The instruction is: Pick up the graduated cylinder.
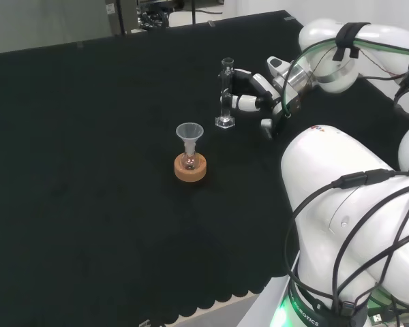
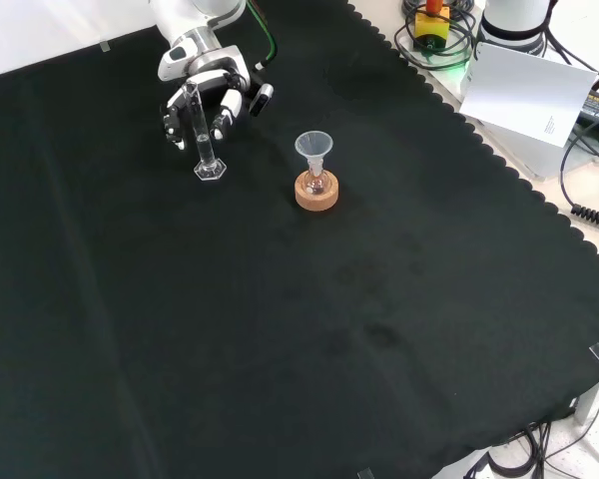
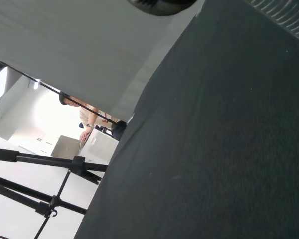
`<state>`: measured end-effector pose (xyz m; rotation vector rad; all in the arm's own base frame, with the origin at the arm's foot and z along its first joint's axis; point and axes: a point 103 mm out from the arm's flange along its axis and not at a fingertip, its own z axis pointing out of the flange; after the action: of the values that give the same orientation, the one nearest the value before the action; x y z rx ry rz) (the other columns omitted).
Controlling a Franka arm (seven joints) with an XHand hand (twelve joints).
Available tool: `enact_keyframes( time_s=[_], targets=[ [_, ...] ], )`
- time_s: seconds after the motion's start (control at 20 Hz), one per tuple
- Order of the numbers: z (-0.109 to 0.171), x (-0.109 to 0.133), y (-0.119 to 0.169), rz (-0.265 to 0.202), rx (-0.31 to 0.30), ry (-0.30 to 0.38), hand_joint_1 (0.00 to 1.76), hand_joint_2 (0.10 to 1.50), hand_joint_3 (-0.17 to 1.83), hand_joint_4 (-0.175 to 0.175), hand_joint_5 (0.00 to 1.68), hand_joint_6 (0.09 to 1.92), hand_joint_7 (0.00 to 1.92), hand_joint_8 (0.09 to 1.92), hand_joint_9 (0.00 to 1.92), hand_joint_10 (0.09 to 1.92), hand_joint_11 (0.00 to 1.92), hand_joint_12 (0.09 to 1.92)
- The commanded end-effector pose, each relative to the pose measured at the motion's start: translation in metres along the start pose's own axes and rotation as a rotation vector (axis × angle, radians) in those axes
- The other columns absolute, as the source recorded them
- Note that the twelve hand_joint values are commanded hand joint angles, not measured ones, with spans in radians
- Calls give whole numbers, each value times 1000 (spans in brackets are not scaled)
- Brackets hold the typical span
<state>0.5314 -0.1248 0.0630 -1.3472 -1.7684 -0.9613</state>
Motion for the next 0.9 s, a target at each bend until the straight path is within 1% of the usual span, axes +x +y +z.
enact_keyframes(
  time_s=[0.05,0.15,0.25,0.6,0.9],
  targets=[
    [2,1,0,0,-9,-6,1107,1022,-175,6,523,586,638,566,823,451,411,1284],
    [3,2,1,-1,-5,-6,1107,1025,-175,17,590,614,677,569,852,453,434,1280],
    [5,2,2,0,-3,-7,1108,1027,-175,23,623,624,699,564,873,450,451,1274],
    [4,1,2,7,-8,-3,1113,1034,-175,33,664,638,723,559,898,445,477,1273],
    [5,2,3,13,-17,-24,1130,1090,-175,43,724,628,770,539,959,414,549,1236]
  ],
)
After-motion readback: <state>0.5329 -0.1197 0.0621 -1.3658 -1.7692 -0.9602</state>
